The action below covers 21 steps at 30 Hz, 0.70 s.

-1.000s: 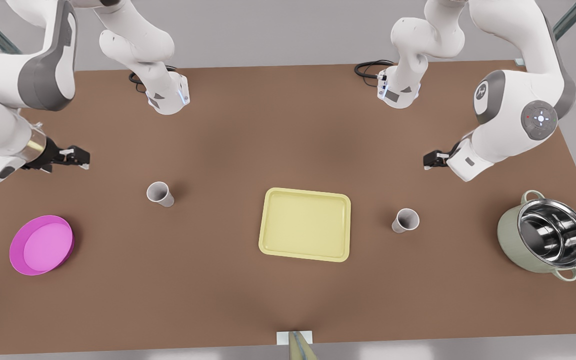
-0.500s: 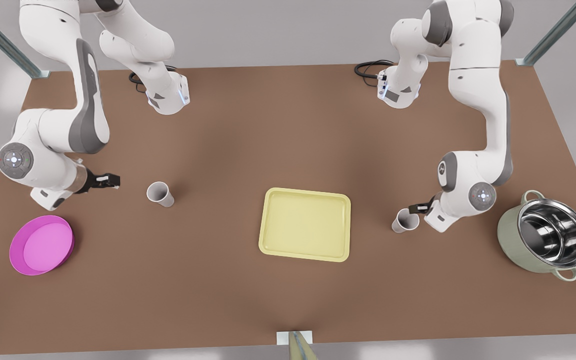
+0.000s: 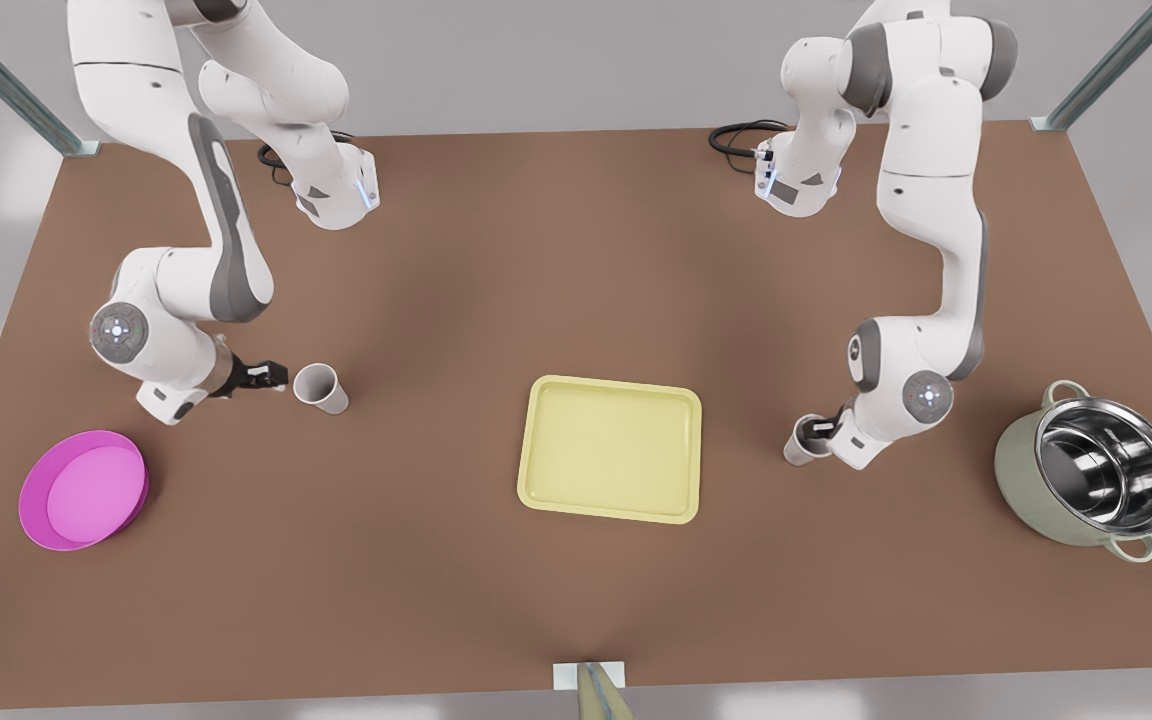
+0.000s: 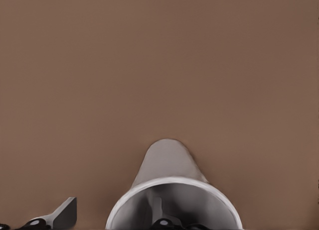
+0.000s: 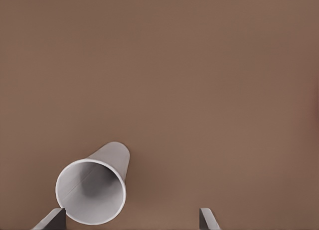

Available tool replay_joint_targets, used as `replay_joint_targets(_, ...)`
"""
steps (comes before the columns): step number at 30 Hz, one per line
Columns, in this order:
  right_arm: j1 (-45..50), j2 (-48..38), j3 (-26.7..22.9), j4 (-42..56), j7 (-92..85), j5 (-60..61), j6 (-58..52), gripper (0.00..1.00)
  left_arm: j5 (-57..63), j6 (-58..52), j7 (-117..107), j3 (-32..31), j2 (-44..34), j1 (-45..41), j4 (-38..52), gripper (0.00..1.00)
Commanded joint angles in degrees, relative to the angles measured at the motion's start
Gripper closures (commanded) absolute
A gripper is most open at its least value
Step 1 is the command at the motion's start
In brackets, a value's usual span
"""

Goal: Use both arms to respectively pick up the white IKEA cups from the middle-left and middle-right positions, then place the white IKEA cups onto the middle-middle tray, ensuring that the cups remain upright and do not tip over

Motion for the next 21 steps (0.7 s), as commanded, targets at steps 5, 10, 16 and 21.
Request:
replay_joint_targets(5,-0.08,0.16,0.11,-5.7,-0.02,0.6,14.29,0.0,-2.57,0.62,-0.41,-0.88,-0.76,0.2,0.07,0.59)
replay_joint_targets(10,0.18,0.25,0.2,-9.74,-0.1,0.52,17.37,0.0,-2.74,-0.17,-0.59,-1.85,-1.38,0.2,0.07,0.74)
replay_joint_targets(16,0.53,0.07,0.29,-13.08,-0.1,0.52,18.51,0.0,-2.65,-1.04,-8.55,-6.14,-0.69,-1.12,2.87,0.79)
replay_joint_targets(21,0.71,3.15,0.29,-13.0,-0.1,0.43,20.88,0.0,-4.32,-16.26,-39.25,-18.9,0.29,-1.73,16.24,0.79)
